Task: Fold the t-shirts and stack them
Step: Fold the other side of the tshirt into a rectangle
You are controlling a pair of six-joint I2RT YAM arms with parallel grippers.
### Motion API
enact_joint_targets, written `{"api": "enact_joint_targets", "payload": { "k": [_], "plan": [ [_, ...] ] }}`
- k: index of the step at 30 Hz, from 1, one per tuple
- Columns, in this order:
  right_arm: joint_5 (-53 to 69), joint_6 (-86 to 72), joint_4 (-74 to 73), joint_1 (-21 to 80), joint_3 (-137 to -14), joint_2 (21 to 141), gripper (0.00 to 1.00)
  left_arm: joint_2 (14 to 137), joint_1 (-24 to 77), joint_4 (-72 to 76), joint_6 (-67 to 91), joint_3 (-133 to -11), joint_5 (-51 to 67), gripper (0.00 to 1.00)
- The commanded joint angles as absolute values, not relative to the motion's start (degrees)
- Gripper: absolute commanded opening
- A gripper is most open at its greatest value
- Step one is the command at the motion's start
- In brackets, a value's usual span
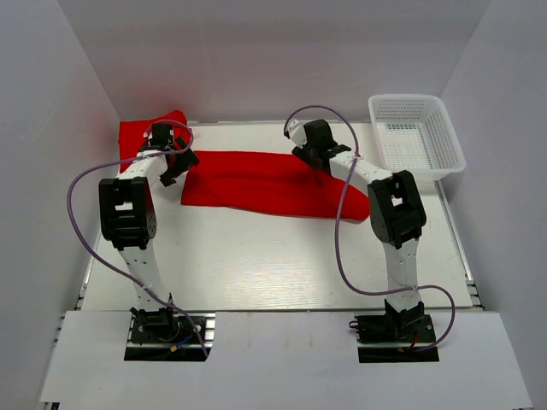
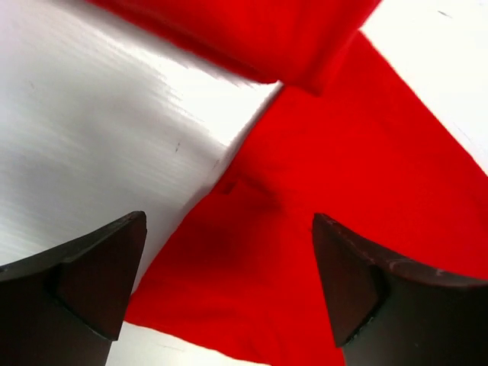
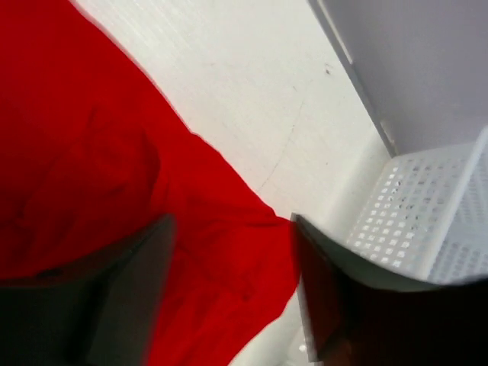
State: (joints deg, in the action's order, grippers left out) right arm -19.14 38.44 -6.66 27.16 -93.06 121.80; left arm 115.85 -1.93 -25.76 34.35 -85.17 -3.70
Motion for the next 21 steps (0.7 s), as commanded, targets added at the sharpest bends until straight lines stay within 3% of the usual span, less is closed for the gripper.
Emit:
{"api": "enact_joint_targets", "payload": {
  "k": [1,2,6,11,17,21],
  "plan": [
    [-19.2,35.7,-0.8,26.8,-97.6,120.4,0.70,112.8,-2.0,-27.2,33.1,-88.7,-4.9,1.00],
    [-19.9,34.2,-0.7,26.9,-98.3,120.0,0.90,112.0,-1.5,-27.9,32.5,-89.4,-4.9,1.00],
    [-20.7,29.6,-5.5,26.6,-99.2,117.7,0.90,109.9,-1.0,-28.4,29.1,-90.0,-4.3,1.00],
    [-15.0,25.1,-11.9,26.8,-91.2,112.7,0.90,109.9,-0.4,-26.4,24.4,-89.5,7.3,1.00],
    [-10.3,19.7,-11.7,26.1,-80.3,107.8,0.89,111.3,2.8,-25.3,22.0,-88.3,9.1,1.00],
    [-10.3,18.1,-10.9,26.0,-80.2,109.2,0.87,113.3,4.6,-25.8,21.3,-87.3,11.1,1.00]
  ]
}}
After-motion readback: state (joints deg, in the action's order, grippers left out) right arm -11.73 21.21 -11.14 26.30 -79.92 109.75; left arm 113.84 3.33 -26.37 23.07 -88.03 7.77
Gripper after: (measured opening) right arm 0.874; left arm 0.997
